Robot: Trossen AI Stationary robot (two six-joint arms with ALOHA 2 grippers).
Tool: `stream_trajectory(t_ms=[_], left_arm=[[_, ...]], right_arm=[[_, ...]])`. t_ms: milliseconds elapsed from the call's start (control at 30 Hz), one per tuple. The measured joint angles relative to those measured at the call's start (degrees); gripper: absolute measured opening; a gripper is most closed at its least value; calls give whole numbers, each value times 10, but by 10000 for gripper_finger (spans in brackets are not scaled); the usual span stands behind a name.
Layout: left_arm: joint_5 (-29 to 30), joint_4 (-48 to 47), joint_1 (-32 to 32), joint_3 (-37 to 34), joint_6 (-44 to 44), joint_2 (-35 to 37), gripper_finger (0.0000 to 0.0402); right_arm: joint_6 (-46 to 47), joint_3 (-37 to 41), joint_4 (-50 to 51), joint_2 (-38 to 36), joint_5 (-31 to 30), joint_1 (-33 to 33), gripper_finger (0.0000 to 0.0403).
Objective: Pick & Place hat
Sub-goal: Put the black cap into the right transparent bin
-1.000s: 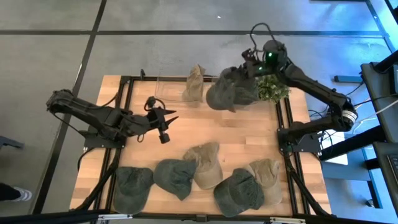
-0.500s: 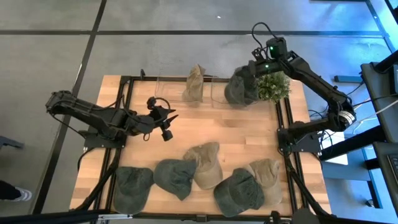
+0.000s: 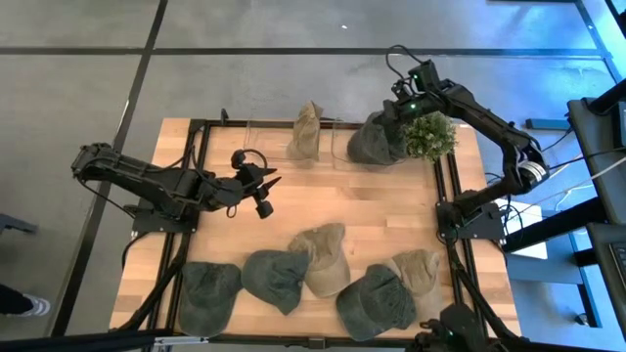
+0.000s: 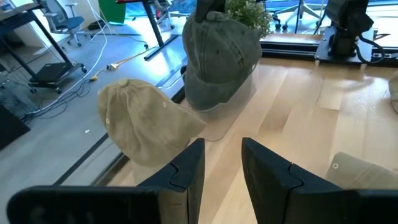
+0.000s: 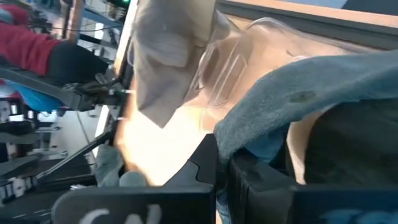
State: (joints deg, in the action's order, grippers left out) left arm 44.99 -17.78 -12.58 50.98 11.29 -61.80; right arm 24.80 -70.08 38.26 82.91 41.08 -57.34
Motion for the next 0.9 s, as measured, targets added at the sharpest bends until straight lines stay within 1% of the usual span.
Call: stream_trajectory(t_ms=[200, 300, 367, 433, 567, 733, 900], left_arm=[[0, 0, 0, 0, 0, 0, 102], [0, 0, 0, 0, 0, 0, 102], [0, 0, 0, 0, 0, 0, 102], [0, 0, 0, 0, 0, 0, 102], [0, 0, 0, 0, 0, 0, 102], [0, 0, 0, 0, 0, 0, 102], [0, -1, 0, 0, 0, 0, 102]], right_arm=[[-14, 0, 11, 2, -9, -2, 13], [-48, 0, 11, 2, -6, -2, 24], [-71, 0, 12, 2, -7, -2, 37], [-75, 0, 12, 2, -7, -2, 55], [-73, 0, 12, 2, -13, -2, 106], [-78, -28, 18, 2, -89, -2, 157], [-98, -111, 53, 2, -145, -2, 176]])
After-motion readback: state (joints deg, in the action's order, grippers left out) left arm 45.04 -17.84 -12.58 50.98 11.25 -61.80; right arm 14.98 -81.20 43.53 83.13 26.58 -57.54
